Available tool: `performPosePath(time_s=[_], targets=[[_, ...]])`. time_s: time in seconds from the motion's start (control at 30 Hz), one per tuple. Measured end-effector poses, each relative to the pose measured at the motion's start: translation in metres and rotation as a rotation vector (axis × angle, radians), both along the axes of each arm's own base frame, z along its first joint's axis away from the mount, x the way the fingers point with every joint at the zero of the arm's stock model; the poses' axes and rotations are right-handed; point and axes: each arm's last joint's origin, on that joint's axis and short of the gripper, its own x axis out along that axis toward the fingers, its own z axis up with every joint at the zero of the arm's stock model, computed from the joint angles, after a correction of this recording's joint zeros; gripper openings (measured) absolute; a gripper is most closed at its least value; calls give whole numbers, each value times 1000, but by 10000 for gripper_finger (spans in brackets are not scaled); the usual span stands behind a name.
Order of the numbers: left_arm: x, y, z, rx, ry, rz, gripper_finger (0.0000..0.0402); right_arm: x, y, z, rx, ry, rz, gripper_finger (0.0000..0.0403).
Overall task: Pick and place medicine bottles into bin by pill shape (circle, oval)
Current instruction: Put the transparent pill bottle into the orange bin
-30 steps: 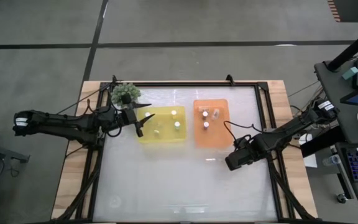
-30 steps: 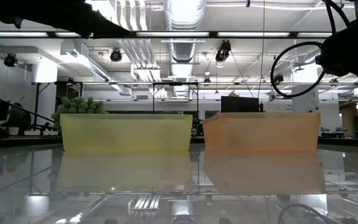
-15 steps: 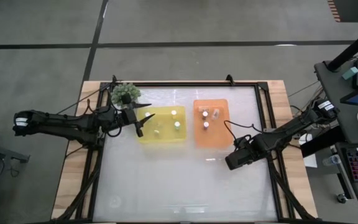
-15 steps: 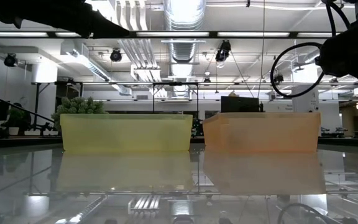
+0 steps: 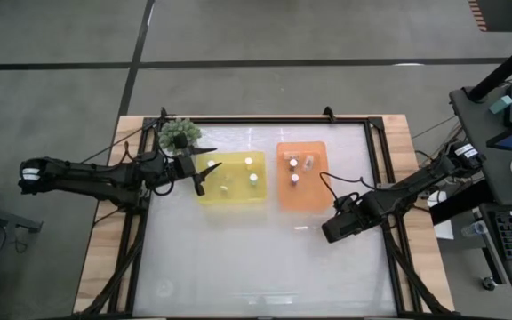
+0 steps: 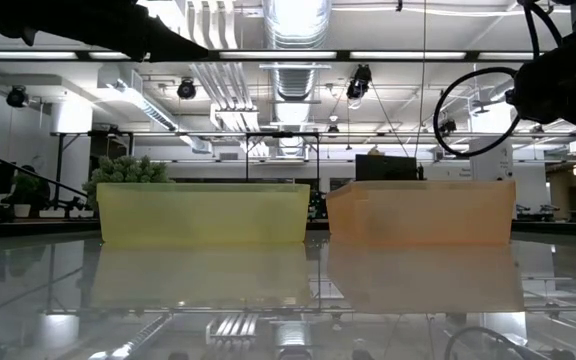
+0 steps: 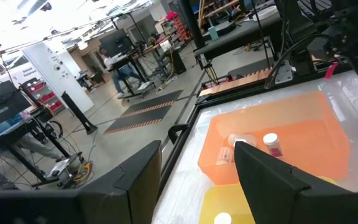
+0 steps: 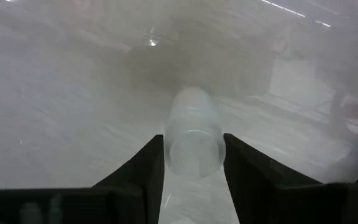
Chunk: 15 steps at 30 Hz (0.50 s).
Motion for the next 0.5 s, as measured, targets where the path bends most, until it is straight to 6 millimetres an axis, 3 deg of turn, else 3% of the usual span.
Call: performPosePath(time_s=[0.23, 0.33, 0.5], targets=[[0, 0, 0, 0, 0, 0, 187, 10, 4, 7, 36, -122, 92, 136], [0, 0, 0, 0, 1, -1, 187, 25, 11, 18, 68, -342, 216, 136], [0, 0, 0, 0, 0, -1, 187, 54, 24, 50, 94, -868, 395, 136]])
